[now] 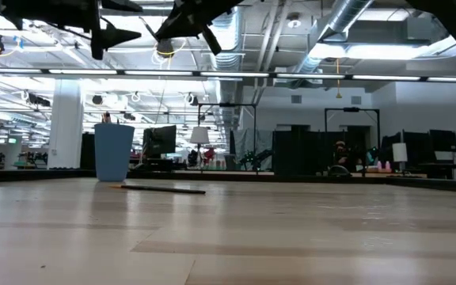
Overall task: Pick & Place Paint Supplies
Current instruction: Put the silver paint brush into the blue cup
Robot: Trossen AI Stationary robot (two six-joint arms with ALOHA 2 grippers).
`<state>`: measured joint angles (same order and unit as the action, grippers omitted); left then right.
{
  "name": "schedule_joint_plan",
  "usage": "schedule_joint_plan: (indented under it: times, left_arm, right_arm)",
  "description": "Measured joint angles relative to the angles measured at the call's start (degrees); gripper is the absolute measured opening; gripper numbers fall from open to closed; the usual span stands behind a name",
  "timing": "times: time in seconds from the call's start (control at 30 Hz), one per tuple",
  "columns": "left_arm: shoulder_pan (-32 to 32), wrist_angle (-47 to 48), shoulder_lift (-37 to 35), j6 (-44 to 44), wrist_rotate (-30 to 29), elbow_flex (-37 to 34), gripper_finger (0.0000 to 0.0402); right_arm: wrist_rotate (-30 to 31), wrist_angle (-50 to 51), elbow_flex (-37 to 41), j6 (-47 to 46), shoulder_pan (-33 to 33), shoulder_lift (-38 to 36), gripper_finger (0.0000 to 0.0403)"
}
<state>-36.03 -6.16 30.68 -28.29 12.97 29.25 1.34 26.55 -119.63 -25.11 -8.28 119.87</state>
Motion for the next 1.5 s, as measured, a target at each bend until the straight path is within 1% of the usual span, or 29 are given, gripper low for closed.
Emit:
schedule_joint_plan:
  times: [0.13,0.23,0.43,0.6,0.67,0.73,0.8,1.03,1.07,1.37,1.43,1.5]
  left_arm:
    - [-0.02,-6.46,0.91,0.25,-0.87,-0.93,0.0269]
    - [-0.66,-6.92,1.91,0.16,-1.08,-0.97,0.0269]
    - [-1.87,-7.77,4.51,-0.46,0.42,-0.97,0.0269]
    - [-2.10,-10.08,4.60,-0.51,0.44,-0.97,0.0265]
    - [-2.10,-9.82,4.65,-0.51,0.44,-0.97,0.0249]
    - [-2.10,-9.92,4.60,-0.59,0.44,-0.97,0.0220]
    - [-2.10,-9.92,4.63,-0.66,0.44,-0.97,0.0181]
    - [-2.10,-11.16,4.12,-0.75,0.46,-0.97,0.0023]
    - [-2.10,-11.12,4.08,-0.75,0.46,-0.97,0.0013]
    - [-2.08,-11.38,3.97,-0.73,0.83,-0.97,0.0003]
    - [-2.08,-10.72,3.68,1.35,0.83,-0.96,0.0003]
    - [-2.21,-7.90,3.14,4.12,0.55,-0.95,0.0002]
  right_arm:
    - [-0.06,-0.02,0.00,0.01,0.26,0.00,0.0000]
    - [-0.07,-0.19,0.00,0.01,0.65,0.00,0.0000]
    - [-0.83,-0.46,0.00,0.03,0.96,0.00,0.0000]
    - [-1.36,-0.48,0.00,0.01,1.17,0.00,0.0000]
    - [-1.36,-0.46,0.00,0.03,1.19,0.00,0.0000]
    - [-1.36,-0.47,0.00,0.02,1.19,0.00,0.0000]
    - [-1.36,-0.46,0.00,0.03,1.17,0.00,0.0000]
    - [-1.36,-0.45,0.00,0.16,1.08,0.00,0.0000]
    - [-1.36,-0.46,0.00,0.17,1.08,0.00,0.0000]
    - [-1.35,-0.36,0.00,1.58,0.99,0.00,0.0000]
    - [-1.36,-0.06,0.00,1.69,0.99,-0.10,0.0000]
    - [-1.33,2.60,0.21,2.32,0.82,-1.75,0.0000]
